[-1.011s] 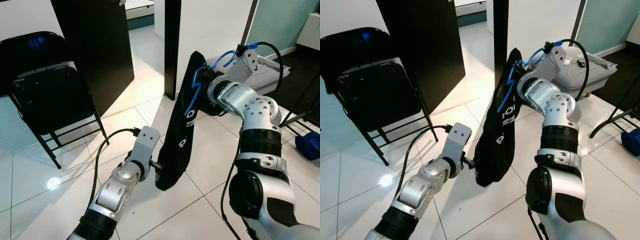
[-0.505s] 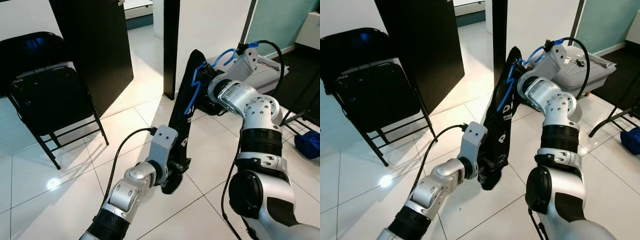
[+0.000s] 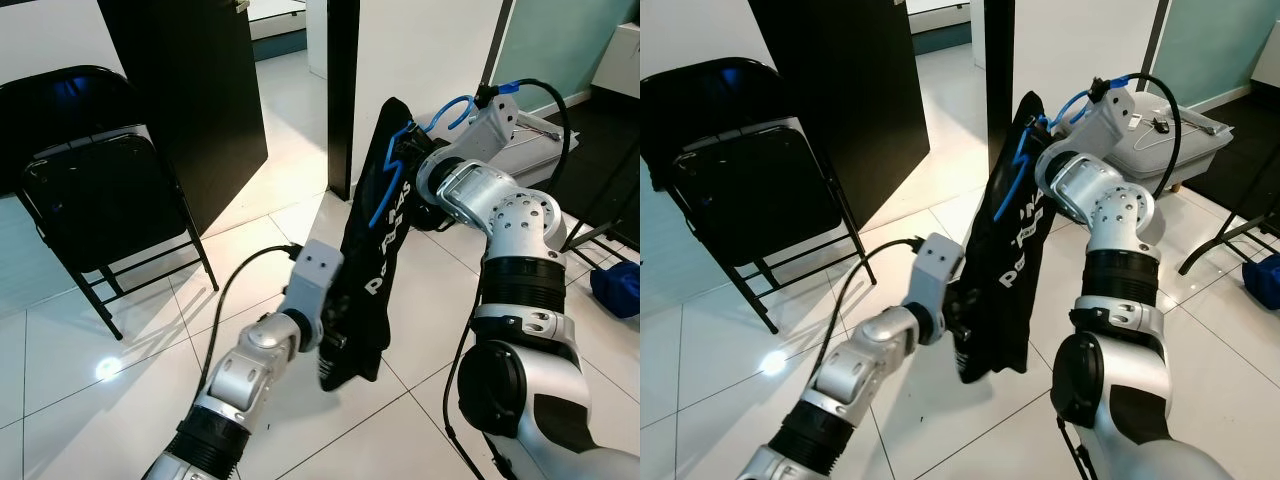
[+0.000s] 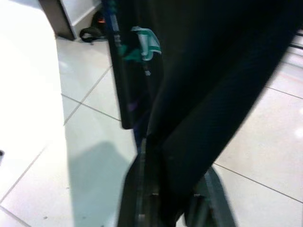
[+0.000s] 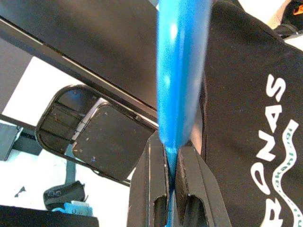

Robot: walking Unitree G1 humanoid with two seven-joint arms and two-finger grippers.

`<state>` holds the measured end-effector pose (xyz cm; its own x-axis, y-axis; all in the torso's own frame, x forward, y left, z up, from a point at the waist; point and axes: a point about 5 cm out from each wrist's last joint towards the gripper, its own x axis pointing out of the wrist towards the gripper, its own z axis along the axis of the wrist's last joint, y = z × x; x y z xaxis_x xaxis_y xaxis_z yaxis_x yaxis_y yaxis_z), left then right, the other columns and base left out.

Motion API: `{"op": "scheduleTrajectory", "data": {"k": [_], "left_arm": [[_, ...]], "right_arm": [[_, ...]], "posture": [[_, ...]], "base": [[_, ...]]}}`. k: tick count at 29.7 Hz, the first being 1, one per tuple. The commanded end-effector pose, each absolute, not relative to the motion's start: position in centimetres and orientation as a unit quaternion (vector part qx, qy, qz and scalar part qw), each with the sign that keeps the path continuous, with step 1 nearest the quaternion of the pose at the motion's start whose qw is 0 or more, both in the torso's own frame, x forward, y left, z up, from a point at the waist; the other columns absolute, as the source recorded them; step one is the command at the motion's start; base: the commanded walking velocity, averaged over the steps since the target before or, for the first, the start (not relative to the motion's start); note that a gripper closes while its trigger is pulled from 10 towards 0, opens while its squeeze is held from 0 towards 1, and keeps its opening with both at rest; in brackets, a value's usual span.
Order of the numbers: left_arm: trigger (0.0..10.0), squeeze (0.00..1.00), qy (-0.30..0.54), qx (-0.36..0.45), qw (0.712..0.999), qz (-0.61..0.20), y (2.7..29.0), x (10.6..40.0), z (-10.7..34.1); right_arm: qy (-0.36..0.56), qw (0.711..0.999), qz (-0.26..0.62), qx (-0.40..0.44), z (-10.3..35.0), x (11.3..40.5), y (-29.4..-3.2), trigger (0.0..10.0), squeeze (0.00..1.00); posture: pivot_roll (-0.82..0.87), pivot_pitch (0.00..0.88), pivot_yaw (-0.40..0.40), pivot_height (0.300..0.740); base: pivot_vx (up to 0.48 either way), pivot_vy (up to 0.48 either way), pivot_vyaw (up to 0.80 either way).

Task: Hang hanger

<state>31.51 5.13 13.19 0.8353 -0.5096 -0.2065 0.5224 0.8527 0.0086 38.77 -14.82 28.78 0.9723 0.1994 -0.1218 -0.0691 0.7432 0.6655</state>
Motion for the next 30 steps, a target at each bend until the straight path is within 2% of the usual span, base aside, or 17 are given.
{"op": "scheduleTrajectory", "data": {"k": [1,7,13,17,23,25,26,29,30], "left_arm": [[0.0,0.00,0.082,0.047,0.962,-0.255,6.1,32.0,14.0],[0.0,0.00,0.065,0.066,0.963,-0.253,7.1,32.1,14.8],[0.0,0.00,0.032,0.108,0.957,-0.266,9.0,32.0,16.8],[0.0,0.00,-0.007,0.115,0.943,-0.314,9.6,31.3,19.6],[0.0,0.00,-0.046,0.126,0.923,-0.360,9.6,30.5,22.5],[0.0,0.00,-0.067,0.142,0.921,-0.356,9.7,30.5,23.9],[0.0,0.00,-0.067,0.142,0.921,-0.356,9.7,30.5,23.9],[0.0,0.00,-0.066,0.152,0.919,-0.357,9.5,30.3,23.8],[0.0,0.00,-0.066,0.152,0.919,-0.357,9.5,30.3,23.8]], "right_arm": [[0.079,0.933,0.098,0.336,29.8,38.4,-14.2,10.0,0.00],[0.080,0.938,0.089,0.325,29.5,38.4,-14.7,10.0,0.00],[0.074,0.951,0.044,0.297,28.6,38.6,-16.2,10.0,0.00],[0.060,0.957,0.003,0.282,27.7,38.8,-17.6,10.0,0.00],[0.045,0.941,-0.026,0.333,26.7,39.1,-18.1,10.0,0.00],[0.080,0.931,-0.036,0.354,24.8,38.9,-16.5,10.0,0.00],[0.080,0.931,-0.036,0.354,24.8,38.9,-16.5,10.0,0.00],[0.129,0.919,-0.011,0.371,23.1,38.3,-13.7,10.0,0.00],[0.129,0.919,-0.011,0.371,23.1,38.3,-13.7,10.0,0.00]], "posture": [[-0.07,0.050,0.068,0.740],[-0.07,0.051,0.066,0.740],[-0.06,0.051,0.055,0.740],[-0.04,0.041,0.042,0.740],[-0.02,0.037,0.037,0.740],[-0.02,0.036,0.036,0.740],[-0.02,0.036,0.036,0.740],[-0.02,0.033,0.033,0.740],[-0.02,0.033,0.033,0.740]], "base": [[0.000,0.000,0.00],[0.000,0.000,0.00],[0.000,0.000,0.00],[0.000,0.000,0.00],[0.000,0.000,0.00],[0.000,0.000,0.00],[0.000,0.000,0.00],[0.000,0.000,0.00],[0.000,0.000,0.00]]}}
